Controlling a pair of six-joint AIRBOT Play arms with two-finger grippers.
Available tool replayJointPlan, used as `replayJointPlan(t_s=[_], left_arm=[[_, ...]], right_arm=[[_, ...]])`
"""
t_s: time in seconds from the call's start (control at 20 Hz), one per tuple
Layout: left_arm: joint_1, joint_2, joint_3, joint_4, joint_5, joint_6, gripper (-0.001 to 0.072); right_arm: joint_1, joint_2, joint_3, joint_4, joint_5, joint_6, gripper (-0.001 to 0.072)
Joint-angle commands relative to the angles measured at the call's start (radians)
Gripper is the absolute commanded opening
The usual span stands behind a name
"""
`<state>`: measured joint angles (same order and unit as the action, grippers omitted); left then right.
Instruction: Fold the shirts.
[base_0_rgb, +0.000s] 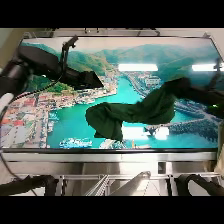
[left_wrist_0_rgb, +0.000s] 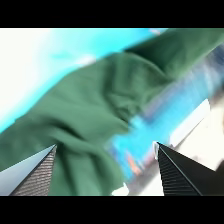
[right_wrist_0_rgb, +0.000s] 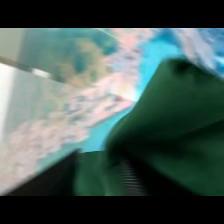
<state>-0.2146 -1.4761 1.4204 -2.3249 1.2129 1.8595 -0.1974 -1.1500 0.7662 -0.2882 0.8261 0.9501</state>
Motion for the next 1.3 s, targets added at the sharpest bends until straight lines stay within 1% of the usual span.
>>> replayJointPlan(t_s=[0.0, 0.05, 0.1, 0.2, 0.25, 0.35, 0.4, 0.5, 0.55, 0.6, 0.75, 0.85, 1.0, 1.2, 1.25], left_arm=[[0.078, -0.14, 0.026, -0.07, -0.022, -0.005, 0.0692], [0.11, -0.168, 0.051, -0.097, 0.046, -0.005, 0.0692], [0.138, -0.185, 0.067, -0.102, 0.119, -0.004, 0.0692], [0.18, -0.186, 0.054, -0.103, 0.241, -0.004, 0.0692], [0.193, -0.172, 0.021, -0.102, 0.277, -0.001, 0.0692], [0.202, -0.116, -0.098, -0.101, 0.303, 0.002, 0.0692], [0.2, -0.082, -0.174, -0.102, 0.301, 0.002, 0.0692], [0.177, -0.013, -0.333, -0.103, 0.253, 0.002, 0.0691], [0.16, 0.014, -0.402, -0.105, 0.215, 0.002, 0.0691], [0.134, 0.035, -0.462, -0.105, 0.172, 0.002, 0.0691], [0.034, 0.036, -0.57, -0.113, 0.077, 0.002, 0.069], [-0.042, -0.009, -0.58, -0.112, 0.041, 0.002, 0.069], [-0.143, -0.103, -0.514, -0.111, 0.004, 0.003, 0.069], [-0.209, -0.196, -0.404, -0.111, -0.009, 0.003, 0.0687], [-0.213, -0.207, -0.386, -0.111, -0.01, 0.003, 0.062]], right_arm=[[-0.056, -0.315, 0.092, 0.039, 0.074, -0.11, 0.0462], [-0.09, -0.349, 0.13, 0.038, 0.168, -0.129, 0.0436], [-0.129, -0.359, 0.153, 0.037, 0.254, -0.145, 0.0437], [-0.215, -0.334, 0.16, 0.024, 0.364, -0.154, 0.0433], [-0.257, -0.313, 0.16, -0.012, 0.381, -0.145, 0.0428], [-0.345, -0.275, 0.16, -0.151, 0.362, -0.073, 0.0429], [-0.378, -0.269, 0.16, -0.233, 0.352, -0.026, 0.0429], [-0.41, -0.278, 0.159, -0.402, 0.348, 0.058, 0.043], [-0.41, -0.288, 0.159, -0.464, 0.349, 0.095, 0.043], [-0.409, -0.3, 0.154, -0.491, 0.349, 0.114, 0.0429], [-0.383, -0.334, 0.129, -0.491, 0.349, 0.125, 0.0428], [-0.339, -0.36, 0.122, -0.49, 0.349, 0.125, 0.0429], [-0.256, -0.391, 0.121, -0.489, 0.327, 0.142, 0.0428], [-0.168, -0.41, 0.122, -0.482, 0.272, 0.151, 0.0427], [-0.159, -0.413, 0.122, -0.478, 0.268, 0.151, 0.0428]])
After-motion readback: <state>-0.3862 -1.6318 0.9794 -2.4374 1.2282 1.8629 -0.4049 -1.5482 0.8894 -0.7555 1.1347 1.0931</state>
